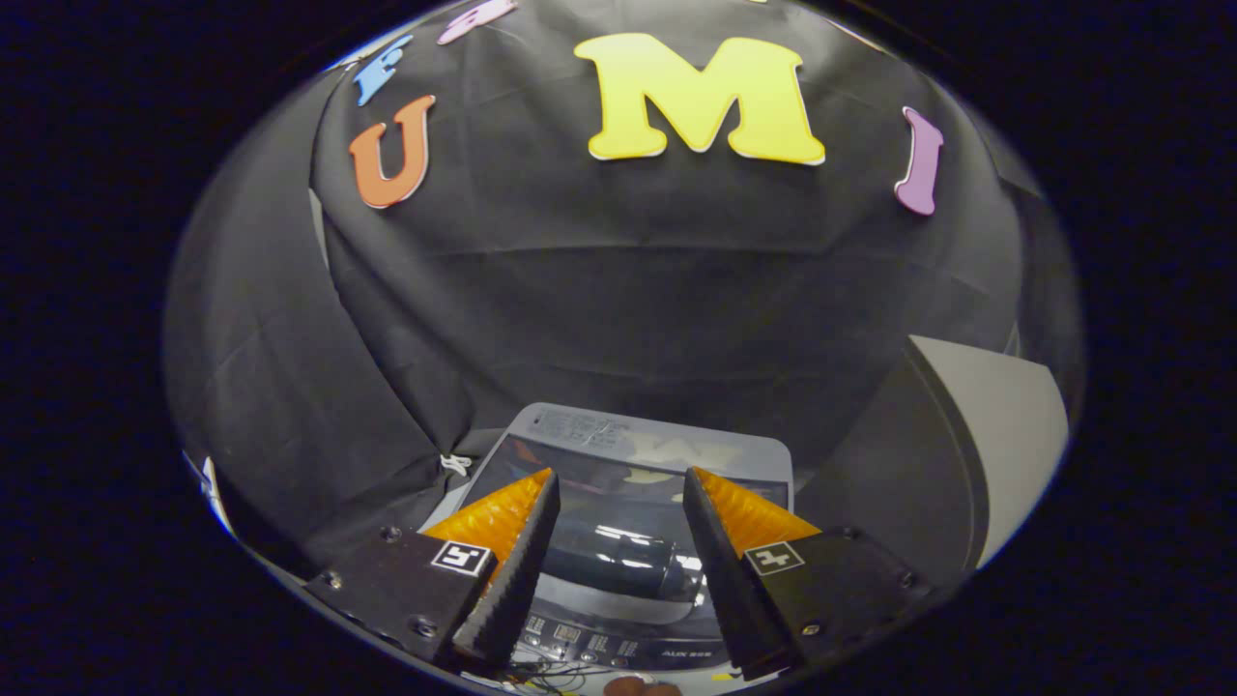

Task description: Put the clothes into the washing machine and then close the washing machine lid.

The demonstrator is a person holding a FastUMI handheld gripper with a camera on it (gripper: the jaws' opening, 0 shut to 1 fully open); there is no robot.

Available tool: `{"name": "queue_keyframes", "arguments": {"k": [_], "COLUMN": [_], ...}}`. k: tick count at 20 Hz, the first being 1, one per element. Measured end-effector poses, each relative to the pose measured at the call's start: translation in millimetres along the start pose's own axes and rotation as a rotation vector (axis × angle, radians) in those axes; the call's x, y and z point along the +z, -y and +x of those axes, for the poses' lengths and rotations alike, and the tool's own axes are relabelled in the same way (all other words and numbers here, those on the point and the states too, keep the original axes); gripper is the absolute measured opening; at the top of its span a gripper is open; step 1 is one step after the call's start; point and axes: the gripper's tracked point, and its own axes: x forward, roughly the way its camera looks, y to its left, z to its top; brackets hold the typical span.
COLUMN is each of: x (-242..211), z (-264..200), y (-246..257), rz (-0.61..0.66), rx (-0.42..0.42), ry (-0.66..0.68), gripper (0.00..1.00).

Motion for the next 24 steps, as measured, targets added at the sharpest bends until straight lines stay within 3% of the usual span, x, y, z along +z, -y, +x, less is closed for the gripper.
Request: {"name": "queue_keyframes", "arguments": {"k": [5, 16, 24], "x": [-19.0, -99.8, -113.7], "z": [-87.6, -318.8, -420.9], "y": [0.5, 66.7, 118.6], "rz": [0.019, 0.043, 0.000], "rx": [0.002, -0.115, -0.209], "ry": [0.112, 0.365, 0.513], "gripper": [0.81, 0.84, 0.88]}}
